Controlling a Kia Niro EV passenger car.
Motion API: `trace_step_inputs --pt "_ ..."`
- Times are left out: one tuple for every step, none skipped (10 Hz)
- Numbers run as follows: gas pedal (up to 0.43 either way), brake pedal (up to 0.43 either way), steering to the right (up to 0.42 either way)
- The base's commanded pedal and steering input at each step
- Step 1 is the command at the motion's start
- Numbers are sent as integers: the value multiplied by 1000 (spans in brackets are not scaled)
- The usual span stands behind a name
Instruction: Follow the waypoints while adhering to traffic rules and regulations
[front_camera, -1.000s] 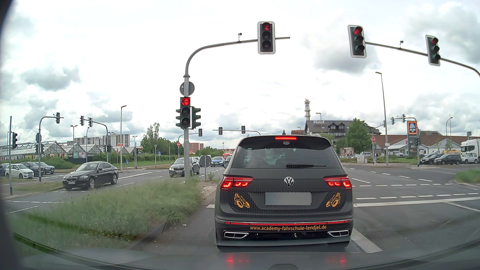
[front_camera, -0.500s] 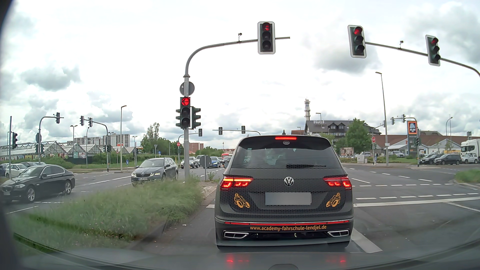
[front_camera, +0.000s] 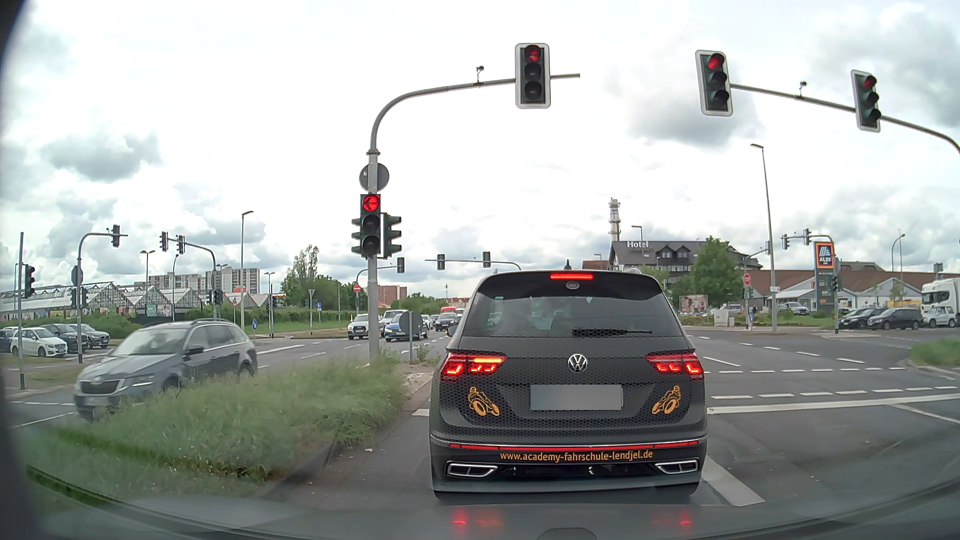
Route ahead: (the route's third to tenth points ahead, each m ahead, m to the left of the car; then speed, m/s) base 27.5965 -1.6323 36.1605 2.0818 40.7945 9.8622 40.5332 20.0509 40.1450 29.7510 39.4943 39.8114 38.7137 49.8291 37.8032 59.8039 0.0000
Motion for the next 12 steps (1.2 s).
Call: trace_step_inputs --pt "0 262 0" --pt "0 262 0" --pt "0 262 0" --pt "0 262 1" --pt "0 262 1" --pt "0 262 1" --pt "0 262 1" --pt "0 262 3" --pt "0 262 3" --pt "0 262 3" --pt "0 262 3" --pt "0 262 3"
